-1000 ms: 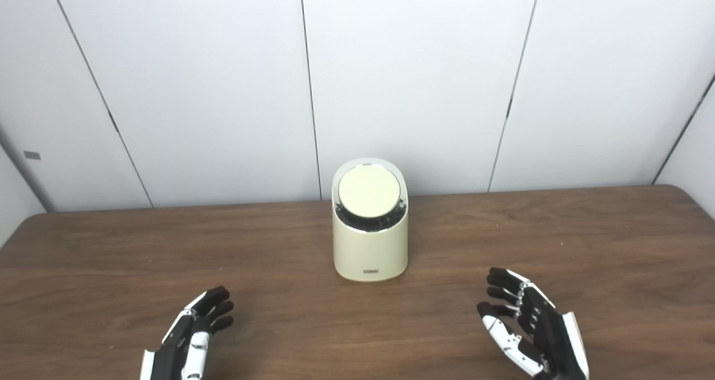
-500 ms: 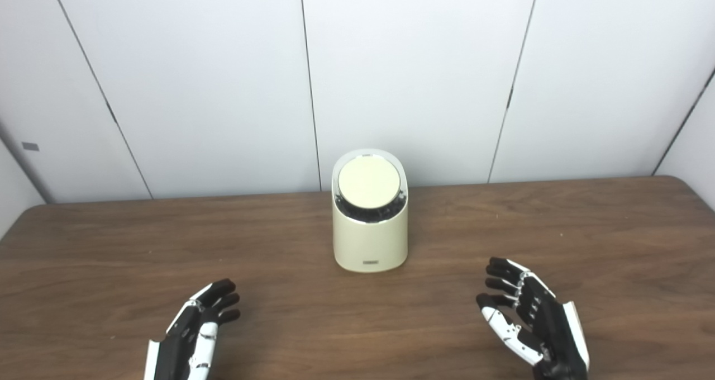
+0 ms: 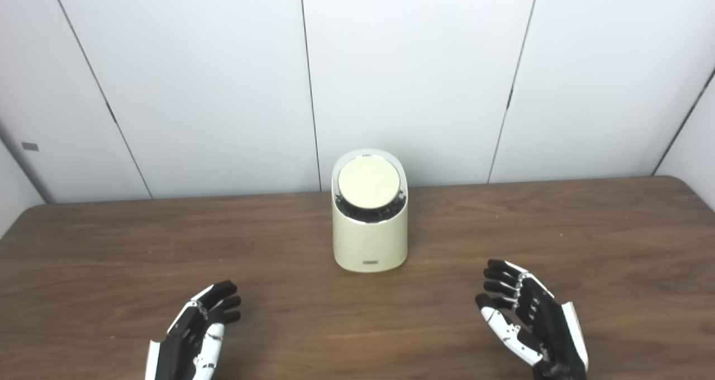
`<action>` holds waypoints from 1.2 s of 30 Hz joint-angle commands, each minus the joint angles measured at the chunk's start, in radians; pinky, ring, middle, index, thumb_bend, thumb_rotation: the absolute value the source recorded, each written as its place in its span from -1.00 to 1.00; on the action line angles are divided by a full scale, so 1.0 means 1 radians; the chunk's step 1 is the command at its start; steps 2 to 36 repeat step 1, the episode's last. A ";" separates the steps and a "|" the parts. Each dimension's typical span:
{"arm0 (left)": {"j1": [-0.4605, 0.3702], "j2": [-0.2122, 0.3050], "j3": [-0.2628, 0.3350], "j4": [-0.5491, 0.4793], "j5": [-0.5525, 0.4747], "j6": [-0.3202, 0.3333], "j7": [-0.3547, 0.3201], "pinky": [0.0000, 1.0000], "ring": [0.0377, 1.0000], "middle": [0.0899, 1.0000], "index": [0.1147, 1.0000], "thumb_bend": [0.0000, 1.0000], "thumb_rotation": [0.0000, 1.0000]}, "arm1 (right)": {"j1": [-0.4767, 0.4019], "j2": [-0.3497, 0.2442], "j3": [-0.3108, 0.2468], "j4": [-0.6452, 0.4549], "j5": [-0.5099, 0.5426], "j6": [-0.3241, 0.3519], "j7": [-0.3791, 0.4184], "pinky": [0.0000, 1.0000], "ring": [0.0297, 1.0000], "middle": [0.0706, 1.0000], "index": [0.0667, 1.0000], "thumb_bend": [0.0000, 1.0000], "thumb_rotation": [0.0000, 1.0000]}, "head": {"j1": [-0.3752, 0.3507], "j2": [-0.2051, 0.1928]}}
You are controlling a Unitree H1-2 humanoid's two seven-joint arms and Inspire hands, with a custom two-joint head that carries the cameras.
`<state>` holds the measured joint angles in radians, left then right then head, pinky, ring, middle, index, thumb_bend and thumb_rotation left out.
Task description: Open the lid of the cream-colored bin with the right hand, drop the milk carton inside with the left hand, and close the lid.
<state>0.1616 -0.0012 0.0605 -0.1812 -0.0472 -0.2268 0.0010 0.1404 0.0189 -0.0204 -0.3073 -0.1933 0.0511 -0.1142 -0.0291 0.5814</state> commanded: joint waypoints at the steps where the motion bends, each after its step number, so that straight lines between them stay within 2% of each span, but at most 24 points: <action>1: 0.017 -0.008 0.001 -0.030 0.010 -0.020 0.011 0.40 0.47 0.49 0.49 -0.50 -0.03 | -0.013 -0.002 0.001 -0.039 0.001 -0.012 0.003 0.22 0.40 0.42 0.40 -0.50 -0.52 | -0.001 0.001; 36: 0.017 -0.008 0.001 -0.030 0.010 -0.020 0.011 0.40 0.47 0.49 0.49 -0.50 -0.03 | -0.013 -0.002 0.001 -0.039 0.001 -0.012 0.003 0.22 0.40 0.42 0.40 -0.50 -0.52 | -0.001 0.001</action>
